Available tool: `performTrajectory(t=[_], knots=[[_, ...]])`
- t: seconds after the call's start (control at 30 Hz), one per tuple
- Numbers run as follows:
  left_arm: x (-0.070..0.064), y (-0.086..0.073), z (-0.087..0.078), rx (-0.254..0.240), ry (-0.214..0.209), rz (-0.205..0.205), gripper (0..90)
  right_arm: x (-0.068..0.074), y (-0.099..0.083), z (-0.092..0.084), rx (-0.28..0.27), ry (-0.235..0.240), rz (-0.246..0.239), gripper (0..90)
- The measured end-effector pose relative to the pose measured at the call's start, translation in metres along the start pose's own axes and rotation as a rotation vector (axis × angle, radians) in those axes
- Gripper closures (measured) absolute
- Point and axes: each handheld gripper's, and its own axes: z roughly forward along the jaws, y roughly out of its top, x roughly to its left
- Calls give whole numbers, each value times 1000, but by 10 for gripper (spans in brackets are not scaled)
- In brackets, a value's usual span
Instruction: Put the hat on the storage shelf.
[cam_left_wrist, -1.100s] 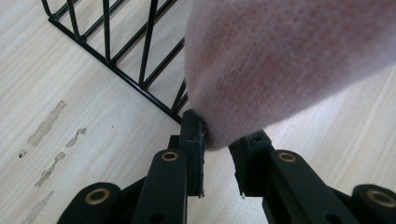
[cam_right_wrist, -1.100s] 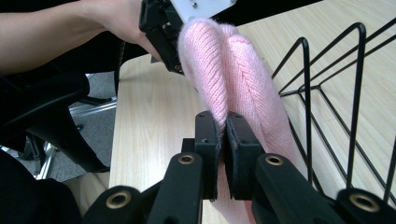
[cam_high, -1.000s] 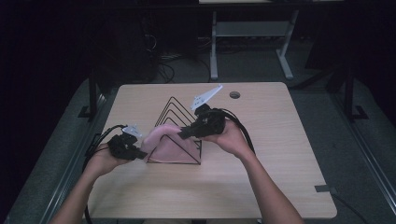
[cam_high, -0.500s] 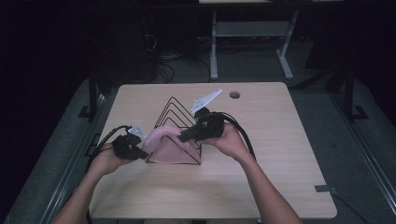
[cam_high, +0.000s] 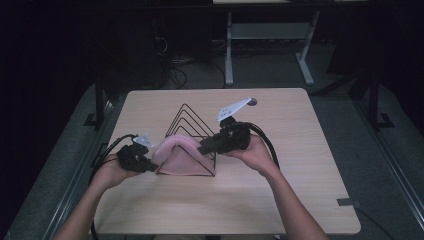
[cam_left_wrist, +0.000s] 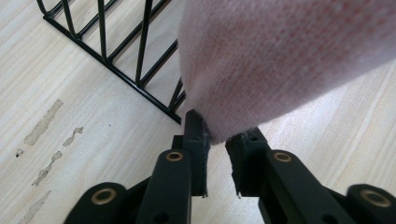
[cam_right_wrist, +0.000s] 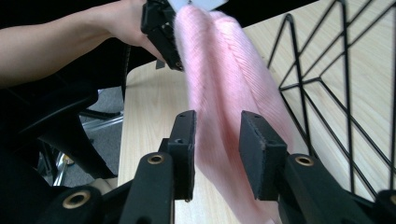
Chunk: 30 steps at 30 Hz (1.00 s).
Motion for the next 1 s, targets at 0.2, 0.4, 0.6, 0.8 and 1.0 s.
performTrajectory(t=[0.2,0.4,0.6,0.8,1.0], knots=[[0,1,-3,-8,5,-10,728,-6,-13,-16,-14,-26,37,587],[0,0,-6,-17,6,-13,698,-12,-26,-27,-29,-57,63,536],[-1,-2,-10,-42,4,-30,632,-19,-43,-41,-30,-116,116,473],[-2,-6,-12,-46,0,-29,585,-25,-56,-51,-15,-148,152,441],[0,-11,-15,-52,-4,-41,551,-28,-70,-59,1,-184,178,421]])
